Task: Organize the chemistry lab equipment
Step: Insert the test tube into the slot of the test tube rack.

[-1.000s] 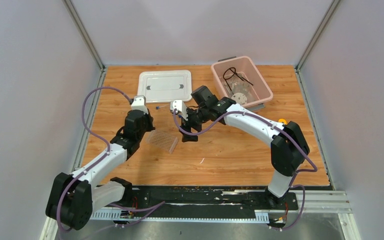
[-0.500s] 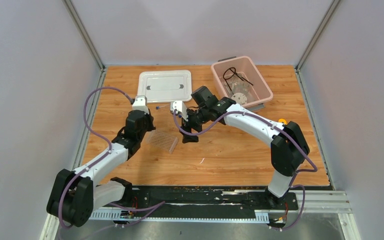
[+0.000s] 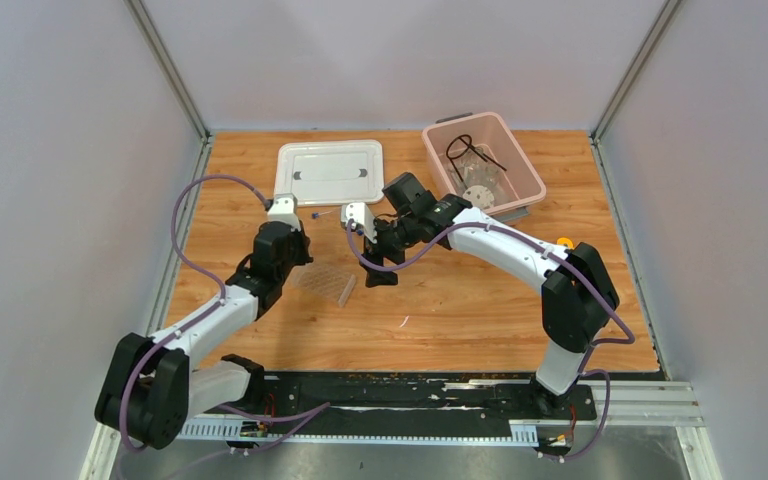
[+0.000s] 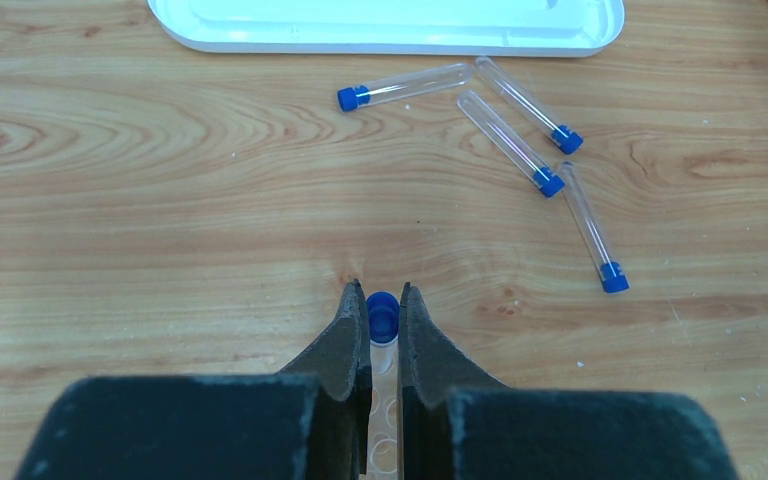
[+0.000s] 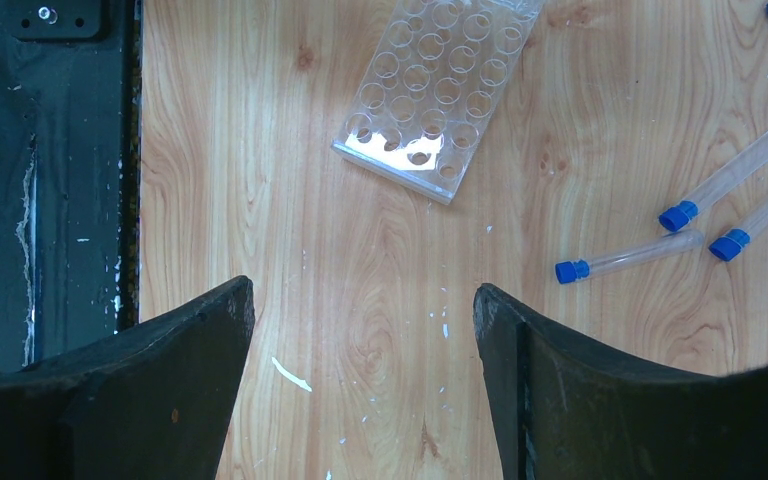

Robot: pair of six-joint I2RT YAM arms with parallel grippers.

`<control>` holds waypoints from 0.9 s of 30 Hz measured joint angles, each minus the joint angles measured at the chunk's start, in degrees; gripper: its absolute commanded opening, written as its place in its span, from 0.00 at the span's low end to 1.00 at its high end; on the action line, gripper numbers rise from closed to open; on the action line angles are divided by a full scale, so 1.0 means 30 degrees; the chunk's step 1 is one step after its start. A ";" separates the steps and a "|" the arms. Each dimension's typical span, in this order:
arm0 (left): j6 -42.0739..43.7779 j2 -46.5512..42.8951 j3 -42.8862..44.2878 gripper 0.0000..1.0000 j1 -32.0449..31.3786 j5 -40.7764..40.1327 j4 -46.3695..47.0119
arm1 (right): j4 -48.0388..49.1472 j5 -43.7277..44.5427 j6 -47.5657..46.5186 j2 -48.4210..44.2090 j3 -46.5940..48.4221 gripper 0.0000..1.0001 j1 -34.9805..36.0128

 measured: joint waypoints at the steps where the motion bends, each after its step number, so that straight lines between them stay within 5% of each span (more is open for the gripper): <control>1: 0.0000 0.0029 -0.0007 0.00 0.0000 0.0022 0.0000 | 0.0000 0.0000 -0.0007 0.0000 0.0007 0.80 0.0000; 11: 0.0597 0.0321 -0.0947 0.02 0.0000 0.0080 0.0925 | -0.0146 -0.0022 -0.0087 0.0000 0.0007 0.80 0.0000; 22: 0.1268 -0.0109 -0.1683 0.58 0.0000 0.0131 0.1639 | -0.0313 -0.0058 -0.0240 0.0000 0.0007 0.80 0.0000; 27: 0.1268 -0.2390 -0.1545 0.75 -0.0015 -0.0080 0.0386 | -0.0350 -0.0058 -0.0364 0.0000 0.0007 0.80 0.0000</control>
